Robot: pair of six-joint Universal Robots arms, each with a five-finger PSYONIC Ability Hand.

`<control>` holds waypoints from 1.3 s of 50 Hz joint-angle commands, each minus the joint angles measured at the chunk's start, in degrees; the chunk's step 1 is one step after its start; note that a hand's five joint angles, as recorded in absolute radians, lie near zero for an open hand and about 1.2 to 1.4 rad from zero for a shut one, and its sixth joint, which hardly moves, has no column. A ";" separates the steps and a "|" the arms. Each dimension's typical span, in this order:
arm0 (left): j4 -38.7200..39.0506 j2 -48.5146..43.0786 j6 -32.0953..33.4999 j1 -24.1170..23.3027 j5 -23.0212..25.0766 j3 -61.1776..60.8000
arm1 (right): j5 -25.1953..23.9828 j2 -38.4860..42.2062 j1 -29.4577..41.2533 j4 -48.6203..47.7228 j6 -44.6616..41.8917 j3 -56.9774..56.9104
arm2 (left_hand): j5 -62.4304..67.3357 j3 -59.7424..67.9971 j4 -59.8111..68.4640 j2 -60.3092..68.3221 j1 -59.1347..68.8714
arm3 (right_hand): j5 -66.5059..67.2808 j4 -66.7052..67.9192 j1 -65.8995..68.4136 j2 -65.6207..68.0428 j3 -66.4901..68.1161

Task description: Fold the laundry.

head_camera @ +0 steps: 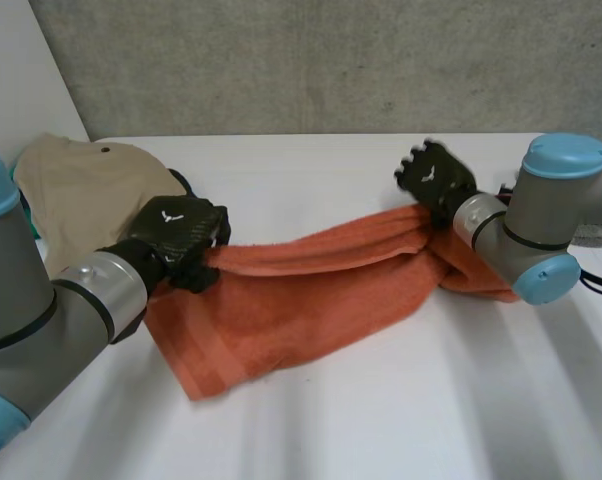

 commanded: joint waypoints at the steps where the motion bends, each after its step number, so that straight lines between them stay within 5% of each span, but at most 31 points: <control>1: -0.74 0.22 -0.06 0.80 0.13 0.78 | 5.34 -7.88 -0.51 -10.23 13.27 8.32 | 13.45 11.91 11.11 11.37 12.79 | -9.70 -10.78 -9.76 -10.06 -10.73; 12: -0.48 1.01 0.11 0.80 0.57 1.04 | 14.49 -22.84 -0.69 11.73 26.30 22.04 | 13.45 11.91 11.11 11.37 12.79 | 2.69 1.61 2.63 2.33 1.66; 18: -0.48 0.75 0.11 1.06 0.75 1.66 | 13.09 -27.06 -1.83 13.68 28.07 29.33 | 13.45 11.91 11.11 11.37 12.79 | 10.95 9.87 10.89 10.59 9.92; 31: -0.13 -1.01 0.55 2.38 1.45 2.27 | 13.96 -30.14 -4.38 6.12 27.36 33.48 | 13.45 11.91 11.11 11.37 12.79 | 4.24 3.16 4.18 3.88 3.21; 44: -0.21 -1.63 0.73 3.17 2.33 2.27 | 5.72 -36.38 -10.17 25.35 27.28 37.68 | 13.45 11.91 11.11 11.37 12.79 | 24.92 23.83 24.86 24.55 23.89; 51: -0.21 -1.80 0.99 3.43 3.21 2.01 | -0.19 -35.25 -13.17 21.07 27.36 42.96 | 13.45 11.91 11.11 11.37 12.79 | 21.24 20.16 21.18 20.88 20.21; 57: -0.13 -1.98 1.08 3.52 3.65 2.27 | 2.80 -28.75 -11.24 11.85 31.49 42.88 | 13.45 11.91 11.11 11.37 12.79 | 3.42 2.34 3.36 3.06 2.39; 65: 1.01 -2.94 1.16 3.78 3.65 2.45 | 6.58 -22.33 -8.07 2.17 34.05 39.37 | 13.45 11.91 11.11 11.37 12.79 | 2.72 1.64 2.66 2.36 1.69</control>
